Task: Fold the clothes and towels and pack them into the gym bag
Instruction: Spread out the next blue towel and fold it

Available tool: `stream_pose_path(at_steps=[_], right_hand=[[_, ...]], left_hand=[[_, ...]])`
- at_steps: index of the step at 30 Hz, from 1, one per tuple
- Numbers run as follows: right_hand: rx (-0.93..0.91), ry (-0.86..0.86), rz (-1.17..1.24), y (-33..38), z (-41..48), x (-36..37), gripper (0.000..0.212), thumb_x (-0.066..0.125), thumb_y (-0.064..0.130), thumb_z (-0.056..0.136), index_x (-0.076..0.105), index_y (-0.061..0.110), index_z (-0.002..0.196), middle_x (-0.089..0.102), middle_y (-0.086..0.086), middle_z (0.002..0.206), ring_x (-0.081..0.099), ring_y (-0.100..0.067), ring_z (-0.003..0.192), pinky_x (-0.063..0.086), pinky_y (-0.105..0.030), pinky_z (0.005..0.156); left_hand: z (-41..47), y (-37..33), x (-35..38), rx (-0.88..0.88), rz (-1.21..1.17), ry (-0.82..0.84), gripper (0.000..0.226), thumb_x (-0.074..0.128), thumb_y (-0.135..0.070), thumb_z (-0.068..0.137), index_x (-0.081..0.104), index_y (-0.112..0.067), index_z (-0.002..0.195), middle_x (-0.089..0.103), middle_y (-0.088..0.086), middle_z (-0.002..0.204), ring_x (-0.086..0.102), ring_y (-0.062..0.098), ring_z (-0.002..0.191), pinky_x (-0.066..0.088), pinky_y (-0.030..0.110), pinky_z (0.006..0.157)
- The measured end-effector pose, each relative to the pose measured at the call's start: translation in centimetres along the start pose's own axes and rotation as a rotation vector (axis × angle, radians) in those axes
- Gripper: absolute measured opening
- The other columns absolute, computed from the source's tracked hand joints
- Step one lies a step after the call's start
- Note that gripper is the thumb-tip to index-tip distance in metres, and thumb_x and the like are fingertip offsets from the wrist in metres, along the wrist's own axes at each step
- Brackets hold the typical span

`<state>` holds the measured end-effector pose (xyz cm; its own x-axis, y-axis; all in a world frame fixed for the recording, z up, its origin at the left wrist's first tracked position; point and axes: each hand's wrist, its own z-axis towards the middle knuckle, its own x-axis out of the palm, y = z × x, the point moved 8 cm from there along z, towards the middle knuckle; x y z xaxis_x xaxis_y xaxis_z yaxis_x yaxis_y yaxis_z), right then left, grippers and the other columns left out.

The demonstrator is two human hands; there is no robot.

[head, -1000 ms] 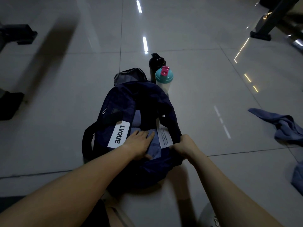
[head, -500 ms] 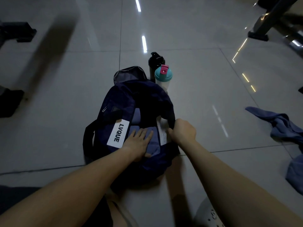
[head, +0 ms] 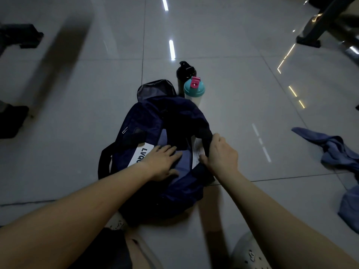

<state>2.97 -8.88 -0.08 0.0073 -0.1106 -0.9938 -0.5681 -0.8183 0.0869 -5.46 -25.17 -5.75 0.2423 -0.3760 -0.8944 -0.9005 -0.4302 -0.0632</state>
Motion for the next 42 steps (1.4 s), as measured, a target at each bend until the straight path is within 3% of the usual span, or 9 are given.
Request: stream_pose_path(at_steps=[2, 5, 8, 11, 19, 24, 30, 36, 42], right_hand=[[-0.19, -0.154, -0.138, 2.2, -0.9, -0.8, 0.036, 0.067, 0.027, 0.075, 0.049, 0.011, 0.102, 0.054, -0.012, 0.101, 0.055, -0.033, 0.087, 0.04, -0.04, 0.069], [-0.602, -0.258, -0.014, 6.0, -3.5, -0.8, 0.027, 0.056, 0.026, 0.086, 0.063, 0.009, 0.105, 0.06, -0.015, 0.118, 0.059, -0.036, 0.104, 0.043, -0.047, 0.092], [-0.885, -0.046, 0.016, 8.1, -7.1, 0.9, 0.044, 0.041, 0.048, 0.101, 0.062, 0.016, 0.123, 0.059, -0.007, 0.134, 0.05, -0.027, 0.128, 0.036, -0.047, 0.112], [-0.987, 0.163, -0.157, 6.9, -9.2, 3.5, 0.055, 0.032, 0.054, 0.1, 0.058, 0.016, 0.131, 0.059, -0.006, 0.135, 0.048, -0.029, 0.13, 0.036, -0.048, 0.112], [-0.965, 0.226, -0.329, 5.8, -9.7, 5.8, 0.044, 0.036, 0.043, 0.095, 0.065, 0.013, 0.108, 0.069, -0.009, 0.106, 0.058, -0.031, 0.101, 0.036, -0.048, 0.108], [-0.961, 0.126, -0.333, 6.7, -9.9, 3.3, 0.039, 0.045, 0.032, 0.094, 0.062, 0.008, 0.119, 0.066, -0.014, 0.114, 0.057, -0.035, 0.113, 0.033, -0.053, 0.115], [-0.877, -0.047, -0.342, 4.2, -8.7, -3.1, 0.048, 0.055, 0.04, 0.093, 0.059, 0.01, 0.129, 0.062, -0.012, 0.127, 0.056, -0.033, 0.119, 0.043, -0.049, 0.107], [-0.515, -0.095, -0.411, -6.3, -8.9, -10.3, 0.029, 0.051, 0.04, 0.094, 0.065, 0.017, 0.103, 0.066, -0.006, 0.115, 0.06, -0.03, 0.109, 0.044, -0.045, 0.101], [0.055, -0.088, -0.273, -21.9, -12.8, -15.1, 0.028, 0.041, 0.036, 0.101, 0.06, 0.017, 0.107, 0.062, -0.005, 0.113, 0.059, -0.028, 0.103, 0.045, -0.04, 0.088]], left_hand=[[-0.1, 0.6, 0.2, -0.01, 0.007, -0.008, 0.085, 0.035, -0.071, 0.097, 0.007, -0.024, 0.162, 0.009, 0.007, 0.17, 0.009, 0.027, 0.155, 0.009, 0.046, 0.125], [-0.1, 0.8, 3.1, -0.033, -0.04, 0.103, 0.088, 0.027, -0.075, 0.096, -0.003, -0.025, 0.162, 0.001, 0.006, 0.171, 0.003, 0.027, 0.156, 0.006, 0.048, 0.125], [-0.3, 0.7, 4.8, -0.052, -0.037, 0.101, 0.081, 0.03, -0.061, 0.102, -0.01, -0.022, 0.161, -0.007, 0.008, 0.17, -0.004, 0.027, 0.157, 0.0, 0.049, 0.125], [-0.9, 0.1, 5.3, -0.061, -0.042, 0.075, 0.086, 0.023, -0.069, 0.1, -0.017, -0.022, 0.16, -0.013, 0.007, 0.169, -0.01, 0.025, 0.156, -0.006, 0.048, 0.125], [-1.3, -0.7, 5.8, -0.152, -0.044, 0.078, 0.109, -0.01, -0.084, 0.07, -0.02, -0.022, 0.159, -0.016, 0.006, 0.169, -0.014, 0.027, 0.156, -0.01, 0.05, 0.123], [-1.0, -0.3, 2.6, -0.124, -0.094, 0.061, 0.09, 0.033, -0.073, 0.096, -0.002, -0.023, 0.162, 0.0, 0.006, 0.17, 0.004, 0.026, 0.156, 0.008, 0.049, 0.125], [-1.5, -1.3, -8.0, -0.086, -0.134, -0.321, 0.058, 0.05, -0.038, 0.098, 0.04, -0.02, 0.152, 0.043, 0.002, 0.154, 0.043, 0.025, 0.138, 0.035, 0.043, 0.112], [1.1, -10.0, -17.4, 0.079, -0.145, -0.448, 0.054, 0.053, -0.034, 0.096, 0.046, -0.018, 0.148, 0.047, 0.004, 0.151, 0.045, 0.026, 0.135, 0.038, 0.041, 0.111], [4.7, -25.0, -21.2, 0.326, -0.102, -0.491, 0.051, 0.051, -0.036, 0.099, 0.047, -0.019, 0.147, 0.047, 0.002, 0.15, 0.043, 0.024, 0.135, 0.036, 0.039, 0.111]])
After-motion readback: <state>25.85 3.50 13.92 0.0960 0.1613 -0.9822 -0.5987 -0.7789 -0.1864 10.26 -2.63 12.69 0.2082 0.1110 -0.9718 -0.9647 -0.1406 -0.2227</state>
